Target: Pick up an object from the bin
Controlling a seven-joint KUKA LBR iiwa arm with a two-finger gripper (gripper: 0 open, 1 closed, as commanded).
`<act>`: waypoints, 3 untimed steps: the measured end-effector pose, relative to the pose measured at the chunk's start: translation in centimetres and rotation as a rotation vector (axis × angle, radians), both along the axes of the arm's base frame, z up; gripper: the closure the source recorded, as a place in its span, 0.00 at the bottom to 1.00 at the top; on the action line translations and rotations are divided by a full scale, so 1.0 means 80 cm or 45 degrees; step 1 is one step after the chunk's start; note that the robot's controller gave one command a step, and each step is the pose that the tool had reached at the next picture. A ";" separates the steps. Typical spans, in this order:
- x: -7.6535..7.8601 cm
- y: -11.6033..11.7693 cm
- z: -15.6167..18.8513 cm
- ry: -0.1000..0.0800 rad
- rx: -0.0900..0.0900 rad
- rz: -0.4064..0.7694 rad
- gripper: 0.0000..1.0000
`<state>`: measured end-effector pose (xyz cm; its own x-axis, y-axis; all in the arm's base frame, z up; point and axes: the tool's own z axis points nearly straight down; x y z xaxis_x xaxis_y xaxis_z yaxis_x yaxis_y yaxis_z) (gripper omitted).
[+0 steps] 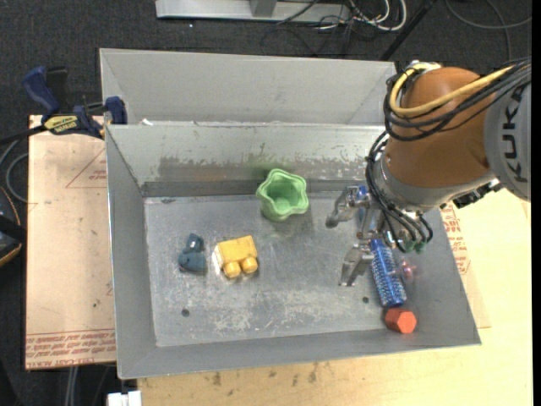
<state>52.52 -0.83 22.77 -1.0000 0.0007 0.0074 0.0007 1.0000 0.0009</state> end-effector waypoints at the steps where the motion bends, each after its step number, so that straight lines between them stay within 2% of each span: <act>1: 0.100 0.065 -0.008 -0.018 0.003 -0.087 0.00; 2: 0.144 0.160 -0.090 -0.008 0.004 -0.084 0.00; 3: 0.126 0.179 -0.158 -0.039 0.009 0.064 0.00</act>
Offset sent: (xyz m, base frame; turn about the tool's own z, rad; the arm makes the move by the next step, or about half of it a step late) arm 0.0768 0.0477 -0.0055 0.0744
